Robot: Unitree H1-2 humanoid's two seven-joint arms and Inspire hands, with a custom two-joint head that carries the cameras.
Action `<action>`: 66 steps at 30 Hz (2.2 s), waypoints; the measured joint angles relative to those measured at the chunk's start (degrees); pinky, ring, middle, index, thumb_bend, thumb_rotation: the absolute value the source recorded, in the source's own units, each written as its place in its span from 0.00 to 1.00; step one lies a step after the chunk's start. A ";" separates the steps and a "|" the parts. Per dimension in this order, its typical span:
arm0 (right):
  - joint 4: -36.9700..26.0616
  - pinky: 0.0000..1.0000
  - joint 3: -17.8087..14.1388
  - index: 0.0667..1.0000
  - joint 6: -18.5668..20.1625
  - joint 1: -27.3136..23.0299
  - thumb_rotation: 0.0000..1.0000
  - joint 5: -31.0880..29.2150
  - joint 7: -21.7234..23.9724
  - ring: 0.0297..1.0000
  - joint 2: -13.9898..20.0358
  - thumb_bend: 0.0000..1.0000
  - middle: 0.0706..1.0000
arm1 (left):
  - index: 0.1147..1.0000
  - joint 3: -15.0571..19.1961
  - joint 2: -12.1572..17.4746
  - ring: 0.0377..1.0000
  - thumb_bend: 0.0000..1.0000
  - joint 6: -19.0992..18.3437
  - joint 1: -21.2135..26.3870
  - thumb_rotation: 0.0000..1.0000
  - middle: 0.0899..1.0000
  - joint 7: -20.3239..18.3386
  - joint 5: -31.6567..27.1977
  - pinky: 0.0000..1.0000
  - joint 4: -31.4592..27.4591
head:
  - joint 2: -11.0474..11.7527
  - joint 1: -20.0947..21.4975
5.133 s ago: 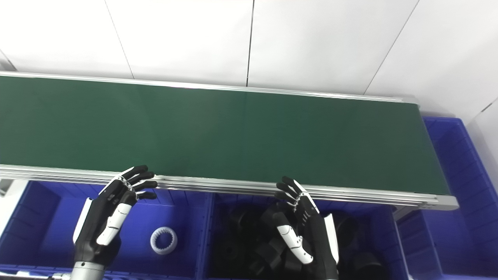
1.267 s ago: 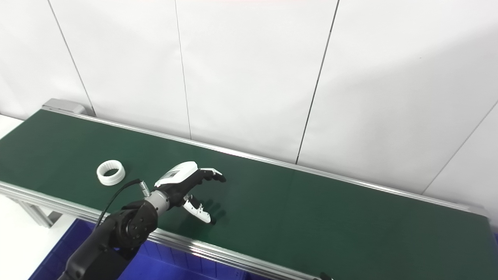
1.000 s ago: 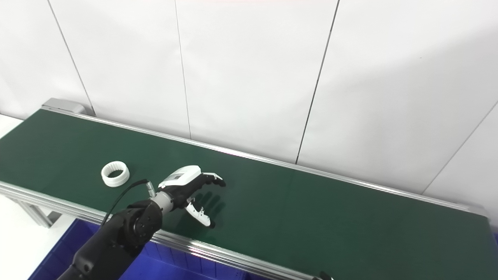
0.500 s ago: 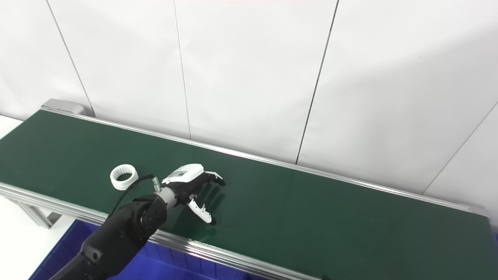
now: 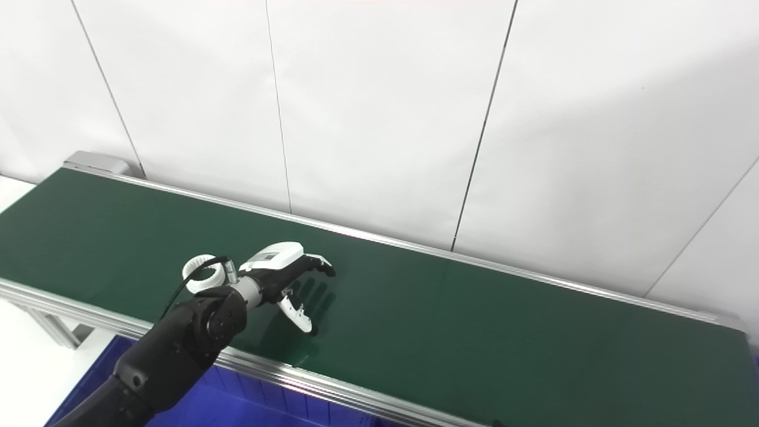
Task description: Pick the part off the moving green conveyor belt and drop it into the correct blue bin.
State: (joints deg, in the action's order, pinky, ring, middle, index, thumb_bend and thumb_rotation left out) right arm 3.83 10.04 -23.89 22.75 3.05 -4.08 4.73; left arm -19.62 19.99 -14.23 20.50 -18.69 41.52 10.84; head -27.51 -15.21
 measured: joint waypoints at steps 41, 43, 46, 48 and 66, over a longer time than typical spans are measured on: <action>0.02 0.65 0.01 0.86 0.00 -0.08 0.66 -0.01 0.02 0.74 -0.01 0.29 0.79 | 0.75 -2.33 1.25 0.86 0.90 -0.32 -0.01 0.03 0.86 -0.21 2.52 0.86 0.85 | 0.09 0.18; 0.02 0.65 0.02 0.86 0.00 -0.11 0.66 -0.02 0.03 0.75 -0.02 0.30 0.79 | 0.74 -2.51 1.24 0.86 0.89 -0.32 -0.01 0.03 0.86 -0.21 2.52 0.86 0.90 | 0.17 0.18; 0.02 0.65 0.00 0.85 0.00 -0.09 0.66 -0.02 0.03 0.75 -0.02 0.30 0.79 | 0.75 -2.72 1.22 0.86 0.89 -0.31 -0.01 0.02 0.87 -0.20 2.51 0.87 0.89 | 0.18 0.18; 0.02 0.64 -0.01 0.86 0.00 -0.07 0.66 -0.02 0.02 0.74 -0.02 0.29 0.79 | 0.75 -2.89 1.22 0.86 0.89 -0.32 0.00 0.03 0.87 -0.21 2.51 0.87 0.89 | 0.18 0.18; 0.00 0.65 -0.02 0.86 0.00 0.01 0.66 -0.02 0.09 0.75 0.00 0.28 0.80 | 0.75 -3.75 1.25 0.85 0.89 -0.29 0.57 0.02 0.86 -0.20 2.48 0.86 1.40 | 0.09 0.09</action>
State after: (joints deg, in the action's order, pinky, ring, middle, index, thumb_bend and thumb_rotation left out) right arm 3.83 10.01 -23.90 22.76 3.03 -3.99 4.73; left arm -23.38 21.24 -14.52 21.07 -18.89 44.01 12.24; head -27.42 -15.12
